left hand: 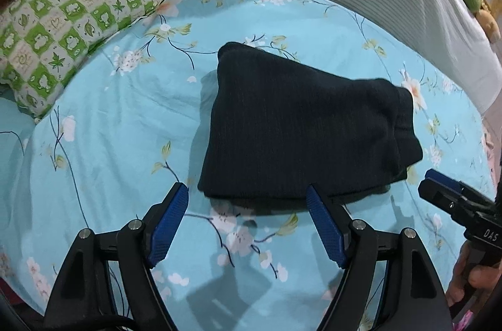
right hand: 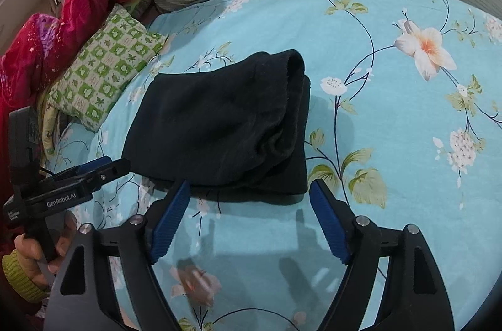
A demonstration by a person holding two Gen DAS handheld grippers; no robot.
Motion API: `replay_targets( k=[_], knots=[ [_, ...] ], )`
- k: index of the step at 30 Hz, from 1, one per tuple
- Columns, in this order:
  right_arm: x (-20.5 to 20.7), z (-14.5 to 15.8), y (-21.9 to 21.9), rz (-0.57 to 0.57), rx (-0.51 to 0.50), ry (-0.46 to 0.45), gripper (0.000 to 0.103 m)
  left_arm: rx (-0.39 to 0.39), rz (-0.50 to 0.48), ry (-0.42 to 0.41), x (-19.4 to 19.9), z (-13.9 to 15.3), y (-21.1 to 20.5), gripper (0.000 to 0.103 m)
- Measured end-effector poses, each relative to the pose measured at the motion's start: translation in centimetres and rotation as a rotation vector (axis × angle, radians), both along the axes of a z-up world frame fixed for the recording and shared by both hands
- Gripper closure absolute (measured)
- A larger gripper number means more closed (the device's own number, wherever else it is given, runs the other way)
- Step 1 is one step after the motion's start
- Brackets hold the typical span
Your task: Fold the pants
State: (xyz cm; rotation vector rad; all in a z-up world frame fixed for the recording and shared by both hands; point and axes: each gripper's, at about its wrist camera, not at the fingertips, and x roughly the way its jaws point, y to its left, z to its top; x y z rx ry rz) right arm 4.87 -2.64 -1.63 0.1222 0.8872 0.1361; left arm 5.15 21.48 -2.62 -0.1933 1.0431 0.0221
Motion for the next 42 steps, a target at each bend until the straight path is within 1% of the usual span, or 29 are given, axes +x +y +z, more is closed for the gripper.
replay_targets(
  k=[2,5,6,10,13,18,22,26,31,35,39,42],
  knots=[
    [-0.4,0.1,0.3,0.002,-0.015,-0.013,0.023,0.007,-0.011,0.005,-0.5,-0.1,-0.4,0.024],
    [-0.8,0.2,0.6,0.006,-0.037,-0.038,0.020,0.024,-0.022,0.002,-1.1,-0.1,-1.0,0.023],
    [-1.0,0.3,0.8,0.005,-0.046,-0.051,0.017,0.028,-0.025,-0.002,-1.4,-0.1,-1.1,0.022],
    [-1.6,0.4,1.4,0.016,-0.068,-0.087,0.013,0.036,-0.028,-0.015,-1.8,0.1,-1.2,0.021],
    [-2.0,0.2,2.2,0.029,-0.112,-0.109,0.007,0.050,-0.018,-0.030,-2.2,0.2,-1.0,0.020],
    [-2.3,-0.5,3.3,0.043,-0.183,-0.148,0.005,0.065,0.009,-0.053,-2.6,0.3,-0.6,0.019],
    [-2.4,-1.0,3.8,0.051,-0.213,-0.187,0.004,0.075,0.019,-0.059,-2.6,0.1,-0.2,0.018],
    [-2.4,-1.5,4.4,0.052,-0.244,-0.207,0.004,0.090,0.025,-0.077,-2.7,-0.1,-0.3,0.018],
    [-2.3,-2.5,4.6,0.041,-0.222,-0.191,0.003,0.093,0.013,-0.068,-2.4,-1.0,-0.6,0.017],
    [-2.2,-3.2,4.6,0.021,-0.219,-0.184,0.003,0.120,0.010,-0.079,-2.3,-1.3,-0.8,0.017],
    [-2.1,-3.6,4.3,0.002,-0.207,-0.193,0.003,0.152,0.012,-0.090,-2.2,-1.5,-1.0,0.017],
    [-2.2,-3.8,4.2,-0.008,-0.202,-0.219,0.003,0.165,0.005,-0.090,-2.1,-1.6,-1.2,0.017]
  ],
)
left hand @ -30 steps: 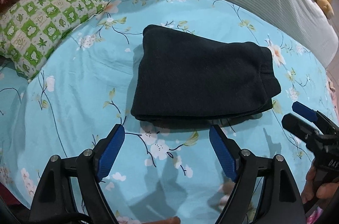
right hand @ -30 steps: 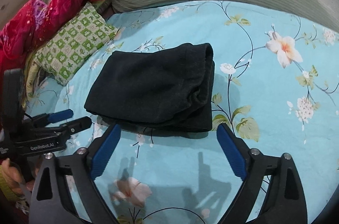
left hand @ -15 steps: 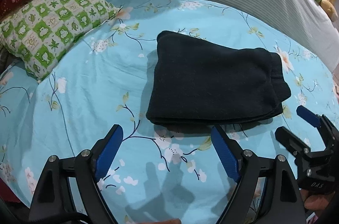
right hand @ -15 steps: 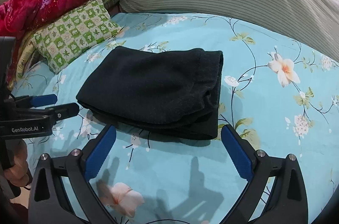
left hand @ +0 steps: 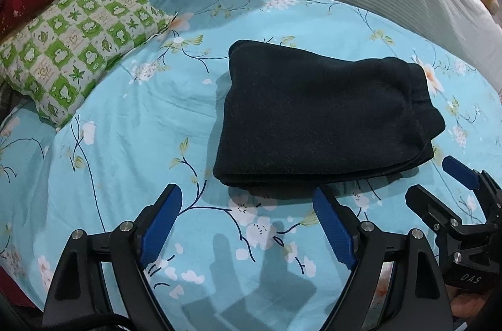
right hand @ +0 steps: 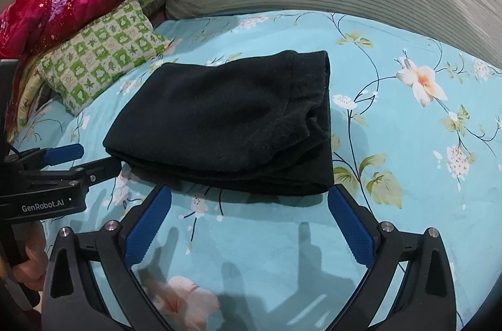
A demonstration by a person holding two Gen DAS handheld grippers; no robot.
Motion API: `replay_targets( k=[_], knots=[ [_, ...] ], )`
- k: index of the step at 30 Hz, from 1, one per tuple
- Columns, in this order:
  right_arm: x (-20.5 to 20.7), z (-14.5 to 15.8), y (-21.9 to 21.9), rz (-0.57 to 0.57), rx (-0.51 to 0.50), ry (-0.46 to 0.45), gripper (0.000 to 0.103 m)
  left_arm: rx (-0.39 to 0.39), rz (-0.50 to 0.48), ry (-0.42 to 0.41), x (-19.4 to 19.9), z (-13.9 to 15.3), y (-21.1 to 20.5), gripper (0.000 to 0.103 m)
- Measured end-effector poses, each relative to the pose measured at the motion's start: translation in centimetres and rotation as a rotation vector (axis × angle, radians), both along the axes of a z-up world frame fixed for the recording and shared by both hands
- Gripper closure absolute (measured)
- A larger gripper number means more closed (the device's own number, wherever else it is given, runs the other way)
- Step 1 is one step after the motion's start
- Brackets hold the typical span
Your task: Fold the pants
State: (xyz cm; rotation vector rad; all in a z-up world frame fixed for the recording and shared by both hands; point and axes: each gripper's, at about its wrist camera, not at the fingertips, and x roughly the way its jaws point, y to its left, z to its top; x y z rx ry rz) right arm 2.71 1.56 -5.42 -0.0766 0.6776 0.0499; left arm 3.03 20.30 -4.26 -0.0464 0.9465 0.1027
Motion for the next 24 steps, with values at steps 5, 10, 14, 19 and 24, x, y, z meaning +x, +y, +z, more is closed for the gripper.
replay_targets(
  k=[5,10,14,19,24],
  knots=[
    [0.3,-0.5,0.4,0.022,-0.004,-0.001,0.003,0.026,-0.022,0.008,0.3,-0.3,-0.4,0.017],
    [0.5,-0.7,0.7,0.037,0.003,-0.003,0.003,0.039,-0.023,0.010,0.3,-0.5,-0.5,0.017],
    [0.7,-0.9,0.5,0.029,0.020,0.001,0.003,0.039,-0.013,0.014,0.6,-0.6,-0.3,0.017],
    [1.0,-0.9,0.1,0.017,0.037,0.006,0.003,0.042,-0.008,0.016,0.7,-0.7,-0.2,0.017],
    [1.1,-0.8,0.0,0.026,0.031,-0.001,0.003,0.044,-0.009,0.022,0.8,-0.9,-0.2,0.016]
  ],
)
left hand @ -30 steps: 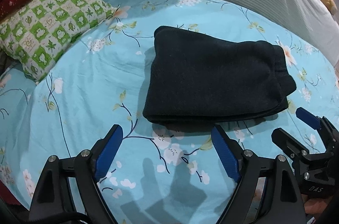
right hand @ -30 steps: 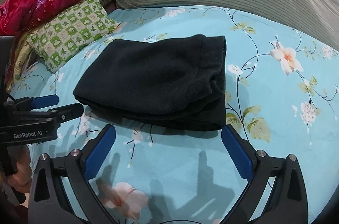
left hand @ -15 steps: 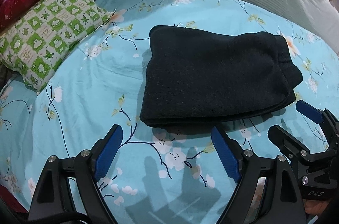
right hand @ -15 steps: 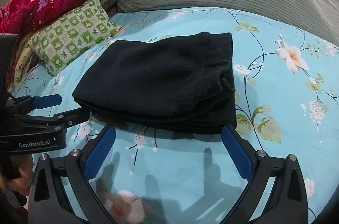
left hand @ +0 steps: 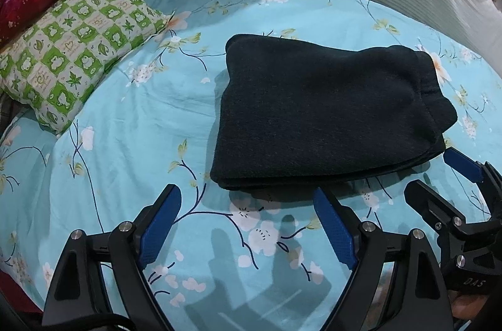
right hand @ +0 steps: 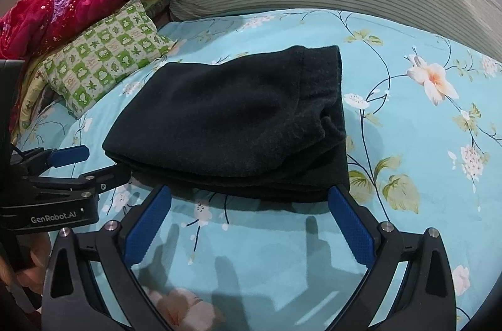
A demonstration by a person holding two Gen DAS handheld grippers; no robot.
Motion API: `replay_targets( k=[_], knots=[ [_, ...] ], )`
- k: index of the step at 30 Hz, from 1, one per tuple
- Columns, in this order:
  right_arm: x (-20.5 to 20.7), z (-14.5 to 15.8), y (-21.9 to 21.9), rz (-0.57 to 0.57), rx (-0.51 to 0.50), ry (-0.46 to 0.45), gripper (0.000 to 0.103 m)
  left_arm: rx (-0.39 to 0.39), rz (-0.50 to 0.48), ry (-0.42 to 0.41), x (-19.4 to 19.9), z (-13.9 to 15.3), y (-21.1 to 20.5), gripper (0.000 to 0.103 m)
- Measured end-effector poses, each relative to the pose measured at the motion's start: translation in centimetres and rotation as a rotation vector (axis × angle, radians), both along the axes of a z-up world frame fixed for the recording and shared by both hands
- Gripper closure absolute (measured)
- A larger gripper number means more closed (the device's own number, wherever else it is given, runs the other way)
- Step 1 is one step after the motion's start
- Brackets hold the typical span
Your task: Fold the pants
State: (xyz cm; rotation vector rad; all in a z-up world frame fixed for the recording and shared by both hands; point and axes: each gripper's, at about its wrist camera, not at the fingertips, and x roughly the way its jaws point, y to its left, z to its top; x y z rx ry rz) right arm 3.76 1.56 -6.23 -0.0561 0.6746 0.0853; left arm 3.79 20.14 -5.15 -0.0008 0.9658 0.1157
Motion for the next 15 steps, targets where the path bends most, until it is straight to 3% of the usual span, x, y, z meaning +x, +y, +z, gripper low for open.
replay_targets(
  k=[15],
  knots=[
    [-0.14,0.13,0.36,-0.001,-0.009,-0.008,0.003,-0.003,-0.007,0.009,0.34,-0.11,0.02,0.015]
  ],
)
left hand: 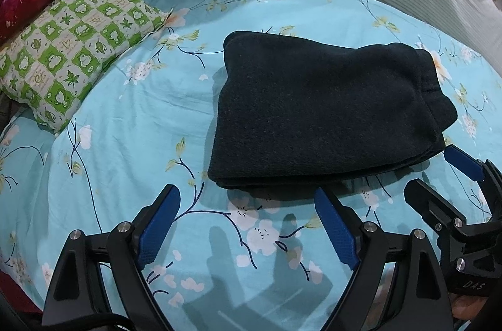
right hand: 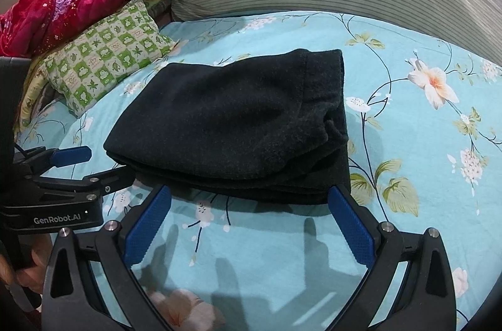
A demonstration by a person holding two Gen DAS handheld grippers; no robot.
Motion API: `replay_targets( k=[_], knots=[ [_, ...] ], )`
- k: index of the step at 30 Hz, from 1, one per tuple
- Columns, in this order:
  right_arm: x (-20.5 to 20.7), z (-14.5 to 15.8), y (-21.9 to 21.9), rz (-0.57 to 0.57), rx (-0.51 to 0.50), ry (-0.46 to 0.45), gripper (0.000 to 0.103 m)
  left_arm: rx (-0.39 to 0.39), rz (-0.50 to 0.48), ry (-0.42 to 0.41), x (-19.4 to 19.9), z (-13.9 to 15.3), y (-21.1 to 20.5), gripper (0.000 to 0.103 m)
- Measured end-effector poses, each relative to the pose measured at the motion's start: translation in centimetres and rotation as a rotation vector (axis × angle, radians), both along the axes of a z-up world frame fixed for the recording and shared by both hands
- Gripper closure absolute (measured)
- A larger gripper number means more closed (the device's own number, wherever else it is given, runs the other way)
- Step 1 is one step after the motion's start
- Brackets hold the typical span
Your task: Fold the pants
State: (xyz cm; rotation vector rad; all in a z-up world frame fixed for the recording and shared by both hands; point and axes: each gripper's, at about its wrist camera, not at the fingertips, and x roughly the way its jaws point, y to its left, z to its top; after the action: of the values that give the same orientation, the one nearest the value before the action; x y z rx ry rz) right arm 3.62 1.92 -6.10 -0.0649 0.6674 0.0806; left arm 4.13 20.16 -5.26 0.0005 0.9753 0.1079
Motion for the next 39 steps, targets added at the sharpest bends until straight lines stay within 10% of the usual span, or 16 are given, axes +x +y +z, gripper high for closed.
replay_targets(
  k=[39],
  knots=[
    [0.09,0.50,-0.25,-0.003,-0.030,-0.006,0.003,0.004,-0.019,-0.007,-0.42,0.50,-0.38,0.014]
  ],
)
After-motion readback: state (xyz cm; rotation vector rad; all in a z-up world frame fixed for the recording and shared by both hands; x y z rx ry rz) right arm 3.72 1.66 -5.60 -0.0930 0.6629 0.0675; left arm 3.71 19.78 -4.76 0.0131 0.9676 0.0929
